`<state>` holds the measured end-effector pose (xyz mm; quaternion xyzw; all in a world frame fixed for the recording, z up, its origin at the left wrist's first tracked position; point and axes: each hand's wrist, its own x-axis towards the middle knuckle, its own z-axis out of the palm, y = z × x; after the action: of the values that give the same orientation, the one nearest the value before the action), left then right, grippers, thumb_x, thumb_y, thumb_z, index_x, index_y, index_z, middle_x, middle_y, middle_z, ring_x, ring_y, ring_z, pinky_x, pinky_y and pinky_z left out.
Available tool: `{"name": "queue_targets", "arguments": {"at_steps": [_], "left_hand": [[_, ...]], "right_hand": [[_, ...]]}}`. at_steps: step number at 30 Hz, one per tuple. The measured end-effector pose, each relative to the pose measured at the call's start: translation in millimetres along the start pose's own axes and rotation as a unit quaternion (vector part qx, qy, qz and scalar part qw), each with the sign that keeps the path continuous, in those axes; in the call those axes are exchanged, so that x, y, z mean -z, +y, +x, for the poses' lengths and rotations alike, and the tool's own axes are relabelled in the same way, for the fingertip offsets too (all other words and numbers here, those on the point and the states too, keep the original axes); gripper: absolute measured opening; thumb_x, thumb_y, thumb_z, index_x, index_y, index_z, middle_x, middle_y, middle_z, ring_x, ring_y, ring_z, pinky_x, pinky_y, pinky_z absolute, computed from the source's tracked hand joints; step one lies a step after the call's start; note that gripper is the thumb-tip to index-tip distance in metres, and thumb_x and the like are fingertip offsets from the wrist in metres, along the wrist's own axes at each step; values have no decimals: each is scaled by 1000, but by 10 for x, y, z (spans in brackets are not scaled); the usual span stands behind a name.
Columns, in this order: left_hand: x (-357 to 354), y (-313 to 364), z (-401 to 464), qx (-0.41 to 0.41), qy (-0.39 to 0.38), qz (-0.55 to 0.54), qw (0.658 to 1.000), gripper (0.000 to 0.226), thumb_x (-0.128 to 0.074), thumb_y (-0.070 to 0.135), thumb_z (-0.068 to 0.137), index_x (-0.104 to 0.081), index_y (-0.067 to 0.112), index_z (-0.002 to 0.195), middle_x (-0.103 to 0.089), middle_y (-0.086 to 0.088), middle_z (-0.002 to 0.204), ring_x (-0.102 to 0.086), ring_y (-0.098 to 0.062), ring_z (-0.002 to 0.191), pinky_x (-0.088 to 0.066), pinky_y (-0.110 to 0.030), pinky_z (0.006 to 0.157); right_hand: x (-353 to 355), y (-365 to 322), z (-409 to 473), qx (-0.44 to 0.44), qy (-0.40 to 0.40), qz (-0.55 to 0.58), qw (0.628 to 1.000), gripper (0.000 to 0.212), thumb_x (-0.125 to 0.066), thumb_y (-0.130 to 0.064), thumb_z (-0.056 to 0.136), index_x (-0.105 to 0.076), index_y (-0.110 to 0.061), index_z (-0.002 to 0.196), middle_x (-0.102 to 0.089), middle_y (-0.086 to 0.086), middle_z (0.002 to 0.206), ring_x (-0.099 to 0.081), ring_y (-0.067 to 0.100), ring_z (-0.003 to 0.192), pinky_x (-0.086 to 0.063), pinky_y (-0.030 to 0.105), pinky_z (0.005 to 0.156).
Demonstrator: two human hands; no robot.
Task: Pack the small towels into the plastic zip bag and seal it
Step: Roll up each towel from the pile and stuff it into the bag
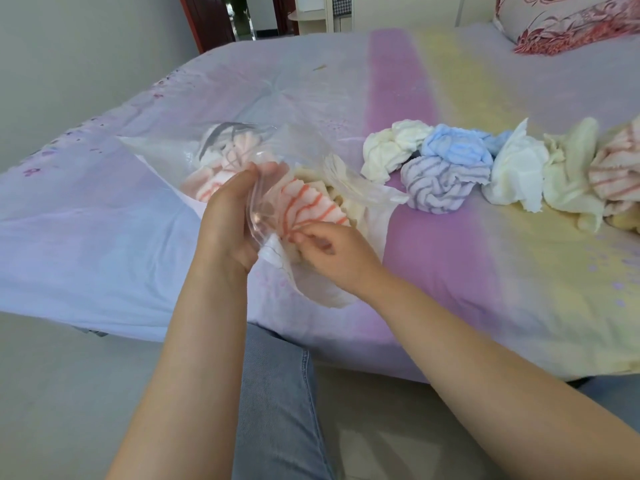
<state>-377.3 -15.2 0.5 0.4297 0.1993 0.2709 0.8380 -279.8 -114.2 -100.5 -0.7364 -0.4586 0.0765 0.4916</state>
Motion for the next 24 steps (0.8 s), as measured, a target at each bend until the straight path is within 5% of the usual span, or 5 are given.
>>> {"name": "queue_targets", "arguments": {"at_steps": [7,13,17,21,24], "left_hand": [[-96,-292,140,48,6,4,999,26,-43,20,103,-61,9,87,-74,-6,97,-72,-12,64,-53,-19,55],[-315,-463,111,36,-39,-8,999,32,-43,17,102,-67,10,81,-69,-9,96,-66,-9,51,-47,-13,42],[-307,-463,162,22,-12,37,999,31,-45,22,100,-69,17,81,-71,-2,104,-62,-8,63,-41,-16,49],[-268,-516,195,13,-1,57,998,37,-46,22,100,-75,16,78,-75,-1,100,-69,-10,66,-53,-19,56],[-260,-585,197,9,5,69,998,30,-45,24,102,-68,5,103,-69,-9,119,-68,-22,104,-50,-33,95]], "right_hand": [[686,431,-205,-28,338,34,940,5,-50,-35,91,-55,-33,90,-60,-11,84,-55,8,71,-48,31,67],[1391,1200,398,-289,135,-257,912,70,-55,-53,86,-30,-30,147,-10,17,157,-24,35,140,-26,42,111],[1487,1459,479,-262,22,-318,911,22,-47,-37,90,-57,-19,99,-61,11,113,-56,33,110,-46,42,91],[1475,1467,182,-243,106,-231,936,27,-55,-32,88,-43,-19,67,-52,1,75,-52,22,73,-35,32,61],[1365,1241,-221,-232,127,-172,949,35,-61,-35,83,-36,-22,63,-45,-5,65,-43,9,58,-27,28,51]]}}
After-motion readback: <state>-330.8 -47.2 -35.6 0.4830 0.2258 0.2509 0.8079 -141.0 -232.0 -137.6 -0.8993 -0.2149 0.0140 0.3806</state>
